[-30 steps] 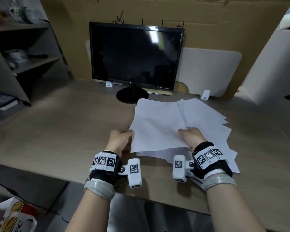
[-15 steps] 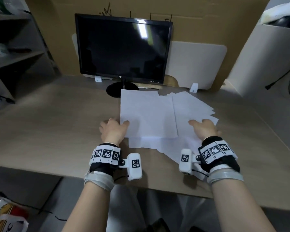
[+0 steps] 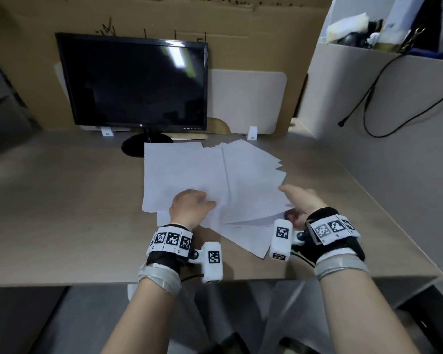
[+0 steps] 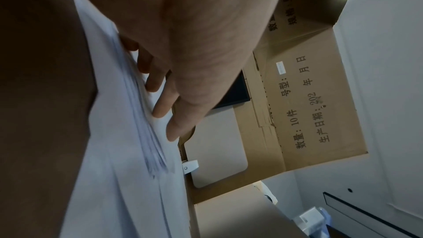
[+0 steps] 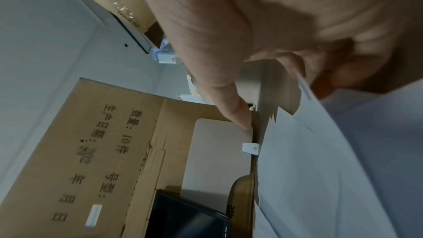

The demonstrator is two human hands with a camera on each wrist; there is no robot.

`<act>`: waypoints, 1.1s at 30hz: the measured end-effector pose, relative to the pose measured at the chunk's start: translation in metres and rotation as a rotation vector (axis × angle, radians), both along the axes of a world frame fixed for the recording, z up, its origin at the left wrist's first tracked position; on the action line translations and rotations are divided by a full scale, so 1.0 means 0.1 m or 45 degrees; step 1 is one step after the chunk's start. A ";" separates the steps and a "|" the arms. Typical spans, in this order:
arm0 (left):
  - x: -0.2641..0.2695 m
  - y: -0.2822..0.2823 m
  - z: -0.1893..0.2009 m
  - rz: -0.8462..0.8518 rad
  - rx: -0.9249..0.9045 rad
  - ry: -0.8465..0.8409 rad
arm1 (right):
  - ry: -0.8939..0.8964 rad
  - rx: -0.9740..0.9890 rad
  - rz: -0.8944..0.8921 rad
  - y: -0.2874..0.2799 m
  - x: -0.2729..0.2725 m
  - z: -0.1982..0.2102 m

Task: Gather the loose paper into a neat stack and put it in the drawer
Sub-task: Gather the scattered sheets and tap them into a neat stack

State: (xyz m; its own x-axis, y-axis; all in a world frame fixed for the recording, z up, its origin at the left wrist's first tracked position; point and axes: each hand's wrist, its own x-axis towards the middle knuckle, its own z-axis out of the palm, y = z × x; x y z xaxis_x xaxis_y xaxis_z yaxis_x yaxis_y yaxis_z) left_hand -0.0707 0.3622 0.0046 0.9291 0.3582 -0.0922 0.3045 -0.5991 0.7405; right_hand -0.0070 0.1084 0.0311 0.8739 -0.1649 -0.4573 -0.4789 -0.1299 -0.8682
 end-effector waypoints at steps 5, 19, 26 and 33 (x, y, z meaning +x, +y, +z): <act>0.08 0.07 -0.03 0.072 -0.048 0.033 | 0.049 -0.008 0.088 0.02 -0.05 0.01; 0.09 0.04 -0.13 0.010 0.089 0.056 | 0.020 0.419 0.024 0.20 -0.20 -0.01; 0.06 0.01 -0.12 -0.022 0.124 0.070 | 0.011 0.398 0.074 0.34 -0.26 -0.08; 0.07 -0.02 -0.08 -0.157 0.173 0.096 | 0.019 0.240 0.089 0.40 -0.26 -0.10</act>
State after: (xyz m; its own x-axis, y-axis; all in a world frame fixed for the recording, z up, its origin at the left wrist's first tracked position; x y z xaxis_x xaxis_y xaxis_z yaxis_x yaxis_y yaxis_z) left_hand -0.0639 0.3600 -0.0033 0.9590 0.2560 -0.1214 0.2739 -0.7283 0.6282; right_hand -0.0329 0.1486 0.0210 0.8731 -0.0146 -0.4873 -0.4873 0.0009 -0.8732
